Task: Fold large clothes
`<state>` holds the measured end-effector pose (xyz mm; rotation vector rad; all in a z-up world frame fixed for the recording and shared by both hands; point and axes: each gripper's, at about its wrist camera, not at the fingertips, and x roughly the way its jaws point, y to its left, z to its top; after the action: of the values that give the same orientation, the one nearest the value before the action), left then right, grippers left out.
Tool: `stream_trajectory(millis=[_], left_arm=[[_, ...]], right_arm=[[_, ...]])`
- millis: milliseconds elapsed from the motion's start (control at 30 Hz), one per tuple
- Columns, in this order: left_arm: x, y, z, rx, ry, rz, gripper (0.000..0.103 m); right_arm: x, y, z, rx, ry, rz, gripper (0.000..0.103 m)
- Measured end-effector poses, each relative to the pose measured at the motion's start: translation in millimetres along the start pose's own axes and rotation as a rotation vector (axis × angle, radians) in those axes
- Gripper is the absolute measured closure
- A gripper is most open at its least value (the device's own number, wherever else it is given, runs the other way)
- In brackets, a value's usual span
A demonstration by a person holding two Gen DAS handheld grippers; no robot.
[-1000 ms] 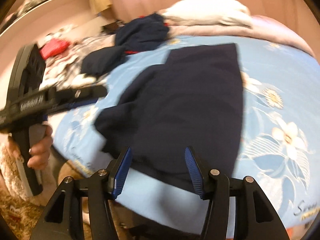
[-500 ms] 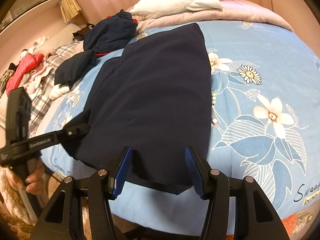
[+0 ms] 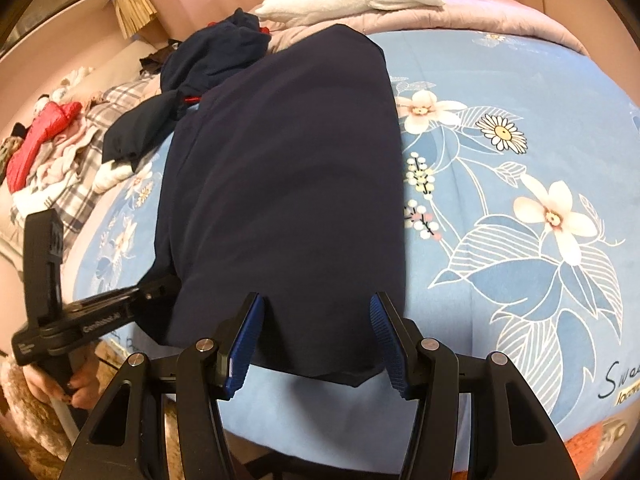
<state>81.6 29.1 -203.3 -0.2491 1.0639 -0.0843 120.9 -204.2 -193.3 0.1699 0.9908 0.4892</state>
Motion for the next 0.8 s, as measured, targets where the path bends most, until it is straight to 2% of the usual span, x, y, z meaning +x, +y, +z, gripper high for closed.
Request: stream_trajectory(millis=[100, 200, 300, 367, 433, 500, 567, 667, 800], left_arm=[[1.6, -1.4, 1.1, 0.006, -0.001, 0.002, 0.083], [-8.4, 1.5, 6.1, 0.011, 0.005, -0.038, 0.080], [-23.9, 6.4, 16.0, -0.015, 0.007, -0.116, 0.056], [-36.8, 7.7, 23.9, -0.032, -0.039, -0.139, 0.019], [-44.9, 9.5, 31.1, -0.031, -0.095, -0.111, 0.008], [-42.6, 12.1, 37.2, -0.020, -0.114, -0.096, 0.008], [-30.0, 15.9, 41.0, -0.028, -0.078, -0.091, 0.008], [-5.7, 23.5, 46.8, -0.058, 0.009, -0.142, 0.008], [20.5, 31.8, 48.6, -0.119, 0.080, -0.231, 0.009]], right_arm=[[0.2, -0.3, 0.0, -0.004, 0.001, -0.008, 0.045], [-2.9, -2.6, 1.3, -0.001, 0.002, -0.009, 0.043], [-7.5, -12.1, 7.5, 0.033, -0.004, 0.002, 0.034], [-8.4, -16.5, 11.1, 0.045, -0.016, -0.015, 0.027], [-8.4, -22.4, 16.8, 0.053, -0.024, -0.051, 0.025], [-7.5, -27.4, 21.6, 0.068, -0.028, -0.055, 0.024], [-3.9, -31.0, 26.5, 0.078, -0.022, -0.048, 0.024], [4.8, -35.1, 34.6, 0.084, -0.016, -0.039, 0.021], [21.7, -42.1, 44.4, 0.107, 0.007, 0.026, 0.021]])
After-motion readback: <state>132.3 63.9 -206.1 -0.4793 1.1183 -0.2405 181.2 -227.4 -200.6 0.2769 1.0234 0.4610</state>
